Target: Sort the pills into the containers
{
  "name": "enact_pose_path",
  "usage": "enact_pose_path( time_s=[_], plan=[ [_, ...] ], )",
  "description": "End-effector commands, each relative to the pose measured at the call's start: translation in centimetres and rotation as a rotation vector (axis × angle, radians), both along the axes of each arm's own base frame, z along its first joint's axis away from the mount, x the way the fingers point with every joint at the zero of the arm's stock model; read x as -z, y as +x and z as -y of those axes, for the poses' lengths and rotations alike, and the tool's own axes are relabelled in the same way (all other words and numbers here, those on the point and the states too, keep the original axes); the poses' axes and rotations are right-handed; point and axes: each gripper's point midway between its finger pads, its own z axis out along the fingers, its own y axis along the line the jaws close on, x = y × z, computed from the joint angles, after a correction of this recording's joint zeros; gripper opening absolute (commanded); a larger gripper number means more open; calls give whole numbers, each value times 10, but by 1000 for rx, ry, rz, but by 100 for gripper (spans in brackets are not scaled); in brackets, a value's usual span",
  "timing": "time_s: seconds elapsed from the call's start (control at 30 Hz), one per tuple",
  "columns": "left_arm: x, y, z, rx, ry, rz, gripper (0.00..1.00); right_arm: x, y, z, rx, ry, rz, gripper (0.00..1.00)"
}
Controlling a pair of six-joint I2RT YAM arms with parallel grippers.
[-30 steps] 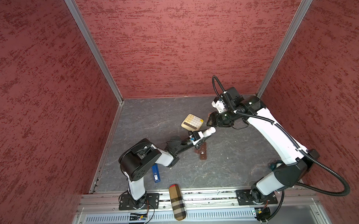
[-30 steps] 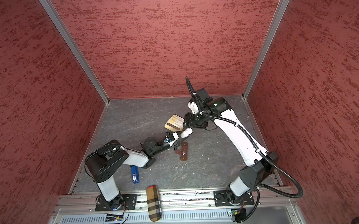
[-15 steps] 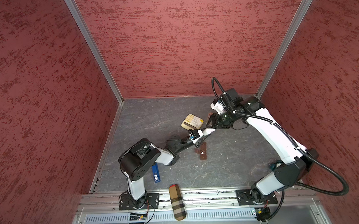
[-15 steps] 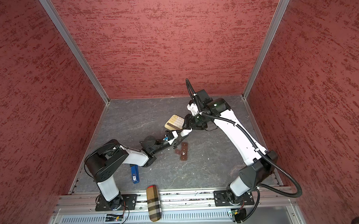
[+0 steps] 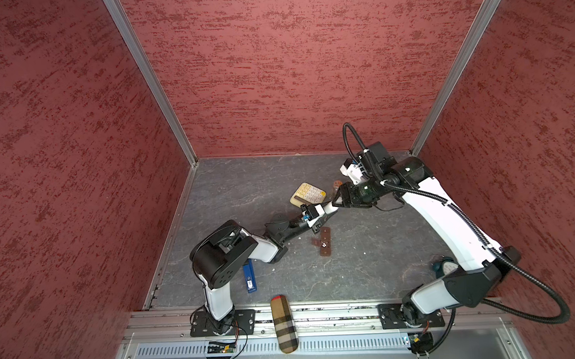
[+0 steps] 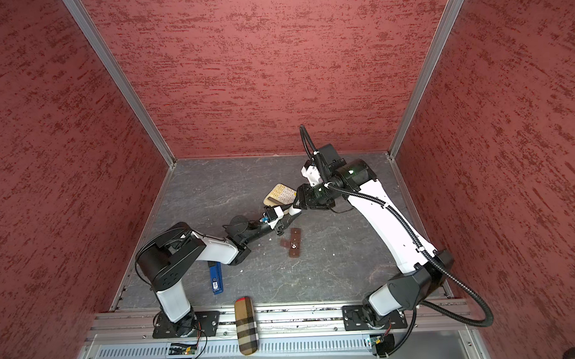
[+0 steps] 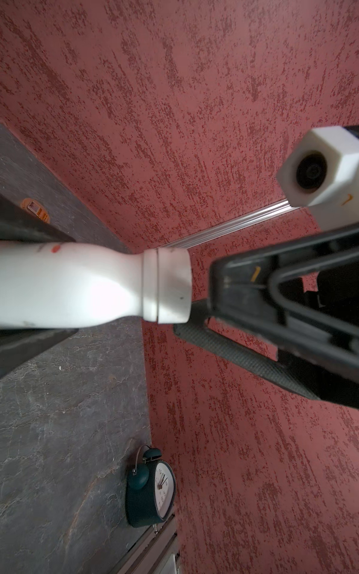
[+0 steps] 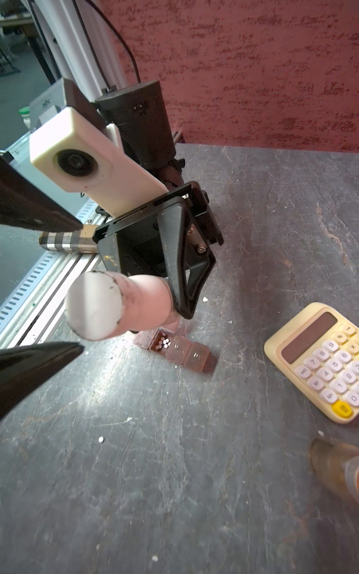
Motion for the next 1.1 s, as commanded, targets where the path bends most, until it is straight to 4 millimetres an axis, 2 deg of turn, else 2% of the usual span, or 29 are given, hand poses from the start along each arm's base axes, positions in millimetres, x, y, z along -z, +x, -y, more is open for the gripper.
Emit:
enact_pose_path(
  time_s=[0.0,0.13,0.33,0.6,1.07],
  plan=[
    [4,-3,-2,12,7,-17,0,-9,7,12,36,-62,60,60],
    [2,-7,-4,13,5,-15,0,-16,22,12,47,-75,96,61],
    [2,-10,-3,18,3,-15,0,-12,33,-5,5,-33,83,61],
    [2,-9,-2,21,3,-14,0,-11,29,-20,-43,43,62,57],
    [3,-5,-3,14,4,-15,0,-1,15,-19,-63,40,15,52]
  ],
)
